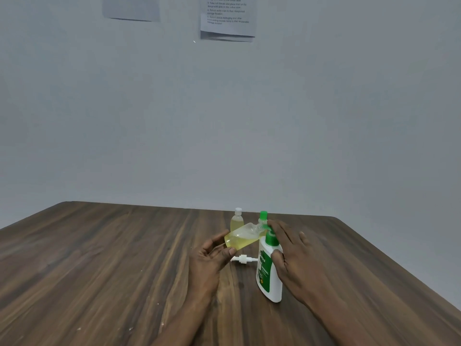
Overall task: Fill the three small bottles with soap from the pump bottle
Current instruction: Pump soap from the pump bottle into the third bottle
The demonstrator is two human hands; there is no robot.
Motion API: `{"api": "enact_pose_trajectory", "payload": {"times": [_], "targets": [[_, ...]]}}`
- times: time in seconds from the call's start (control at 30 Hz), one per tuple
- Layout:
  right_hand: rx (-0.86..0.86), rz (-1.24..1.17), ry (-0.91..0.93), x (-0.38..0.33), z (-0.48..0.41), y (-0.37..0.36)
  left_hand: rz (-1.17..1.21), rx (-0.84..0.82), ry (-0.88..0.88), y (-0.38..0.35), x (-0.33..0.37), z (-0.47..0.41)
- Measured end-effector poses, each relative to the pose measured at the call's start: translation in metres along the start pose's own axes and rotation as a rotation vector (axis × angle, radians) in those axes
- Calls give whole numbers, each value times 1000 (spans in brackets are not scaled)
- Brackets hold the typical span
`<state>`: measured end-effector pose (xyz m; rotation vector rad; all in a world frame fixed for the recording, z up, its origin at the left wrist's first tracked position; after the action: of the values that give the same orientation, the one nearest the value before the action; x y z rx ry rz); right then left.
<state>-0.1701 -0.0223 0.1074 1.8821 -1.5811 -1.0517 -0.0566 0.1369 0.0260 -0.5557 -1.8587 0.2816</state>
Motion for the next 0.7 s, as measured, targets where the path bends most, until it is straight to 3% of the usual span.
{"api": "enact_pose_trajectory", "payload": {"times": [0.7], "targets": [[5, -1, 4, 3, 0, -1, -25, -1, -7, -1, -1, 1]]}}
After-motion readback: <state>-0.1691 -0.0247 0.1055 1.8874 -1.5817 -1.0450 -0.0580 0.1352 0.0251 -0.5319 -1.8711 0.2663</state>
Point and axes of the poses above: each hand's wrist, its own z-axis away from the middle knuckle, its own y-axis out of the back of the hand, x = y × z, the point moved 8 cm from there along -z, towards the middle knuckle, and after that the axes turned 5 degrees about x, right-handed, at the moved point
